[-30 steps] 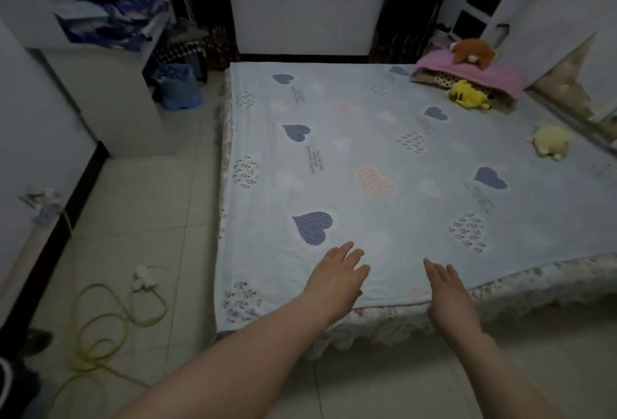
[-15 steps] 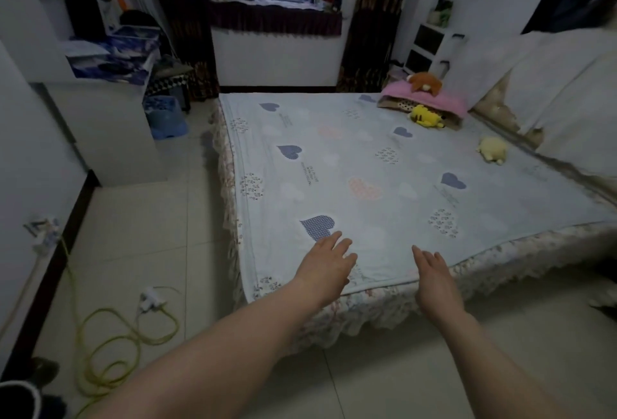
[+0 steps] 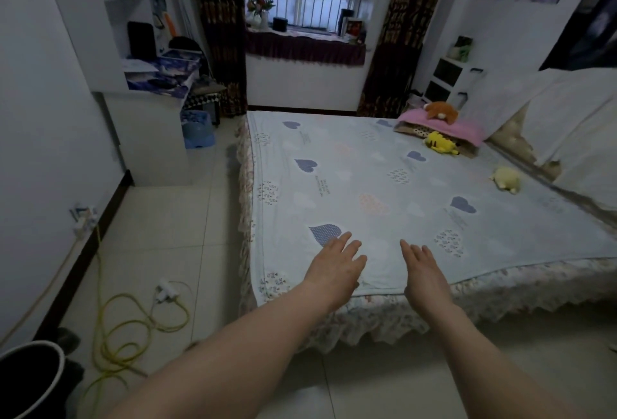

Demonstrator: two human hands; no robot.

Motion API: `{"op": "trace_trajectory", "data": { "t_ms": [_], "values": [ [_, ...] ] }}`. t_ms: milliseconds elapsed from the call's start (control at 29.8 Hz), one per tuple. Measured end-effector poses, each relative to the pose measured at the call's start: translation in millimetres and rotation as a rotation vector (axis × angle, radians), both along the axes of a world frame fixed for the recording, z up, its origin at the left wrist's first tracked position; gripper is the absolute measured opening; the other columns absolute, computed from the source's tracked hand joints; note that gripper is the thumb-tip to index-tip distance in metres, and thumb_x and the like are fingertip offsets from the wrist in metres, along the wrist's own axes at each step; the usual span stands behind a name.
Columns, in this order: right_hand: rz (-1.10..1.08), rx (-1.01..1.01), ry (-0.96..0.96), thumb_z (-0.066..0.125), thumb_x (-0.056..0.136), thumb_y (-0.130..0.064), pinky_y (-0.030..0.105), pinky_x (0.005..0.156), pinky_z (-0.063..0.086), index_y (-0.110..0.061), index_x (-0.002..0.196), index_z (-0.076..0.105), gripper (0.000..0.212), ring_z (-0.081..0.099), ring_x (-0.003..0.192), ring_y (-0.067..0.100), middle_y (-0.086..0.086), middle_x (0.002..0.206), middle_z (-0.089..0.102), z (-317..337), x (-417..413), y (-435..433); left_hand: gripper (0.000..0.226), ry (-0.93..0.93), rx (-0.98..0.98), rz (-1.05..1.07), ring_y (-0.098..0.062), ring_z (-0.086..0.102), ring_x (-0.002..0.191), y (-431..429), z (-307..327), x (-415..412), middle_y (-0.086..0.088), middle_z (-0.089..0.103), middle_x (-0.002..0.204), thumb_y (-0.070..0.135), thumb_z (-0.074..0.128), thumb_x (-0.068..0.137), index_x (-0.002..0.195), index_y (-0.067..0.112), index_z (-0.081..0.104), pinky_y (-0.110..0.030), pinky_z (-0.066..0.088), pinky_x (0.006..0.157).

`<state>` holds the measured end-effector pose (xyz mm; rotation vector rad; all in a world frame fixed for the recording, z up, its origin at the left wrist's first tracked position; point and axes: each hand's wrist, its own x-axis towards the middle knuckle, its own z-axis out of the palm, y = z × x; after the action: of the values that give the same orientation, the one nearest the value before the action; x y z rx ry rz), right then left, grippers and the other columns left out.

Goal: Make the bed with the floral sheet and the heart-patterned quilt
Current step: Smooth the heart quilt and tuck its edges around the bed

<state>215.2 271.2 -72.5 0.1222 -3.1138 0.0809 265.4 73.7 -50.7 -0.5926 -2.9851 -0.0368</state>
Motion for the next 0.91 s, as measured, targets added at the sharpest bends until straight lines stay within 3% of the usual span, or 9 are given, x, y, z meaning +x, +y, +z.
{"op": "trace_trajectory", "data": {
  "t_ms": [235, 503, 637, 905],
  "values": [
    [-0.006, -0.032, 0.008, 0.055, 0.090, 0.008, 0.034, 0.118, 0.024, -0.023, 0.158, 0.006, 0.089, 0.005, 0.152, 0.025, 0.002, 0.164, 0.014, -1, 23, 11, 0.060, 0.022, -0.042, 0.000, -0.035, 0.004, 0.150, 30, 14, 10, -0.014, 0.018, 0.162, 0.032, 0.055, 0.099, 0.151, 0.012, 0.032, -0.047, 0.009, 0.122],
    [-0.125, 0.022, 0.017, 0.044, 0.090, 0.013, 0.034, 0.118, 0.023, -0.023, 0.157, 0.006, 0.085, 0.006, 0.152, 0.026, 0.002, 0.163, 0.016, 31, 20, 73, 0.061, 0.049, 0.013, -0.074, -0.033, -0.003, 0.151, 64, 28, 0, -0.012, 0.011, 0.164, 0.033, 0.051, 0.101, 0.153, 0.013, 0.026, -0.045, -0.001, 0.121],
    [-0.169, 0.037, -0.008, 0.040, 0.089, 0.012, 0.035, 0.119, 0.023, -0.021, 0.158, 0.006, 0.083, 0.007, 0.151, 0.028, 0.004, 0.162, 0.018, 37, 1, 86, 0.061, 0.038, 0.004, -0.084, -0.033, -0.005, 0.151, 44, 40, -8, -0.013, 0.009, 0.164, 0.032, 0.049, 0.102, 0.153, 0.011, 0.023, -0.045, 0.000, 0.122],
    [-0.105, 0.031, -0.044, 0.042, 0.089, 0.013, 0.036, 0.118, 0.024, -0.019, 0.158, 0.005, 0.084, 0.006, 0.151, 0.029, 0.005, 0.163, 0.016, 27, -3, 24, 0.062, 0.002, 0.000, -0.014, -0.033, -0.005, 0.151, -15, 33, -14, -0.012, 0.007, 0.164, 0.034, 0.047, 0.102, 0.154, 0.011, 0.020, -0.046, 0.002, 0.123]
  ]
}}
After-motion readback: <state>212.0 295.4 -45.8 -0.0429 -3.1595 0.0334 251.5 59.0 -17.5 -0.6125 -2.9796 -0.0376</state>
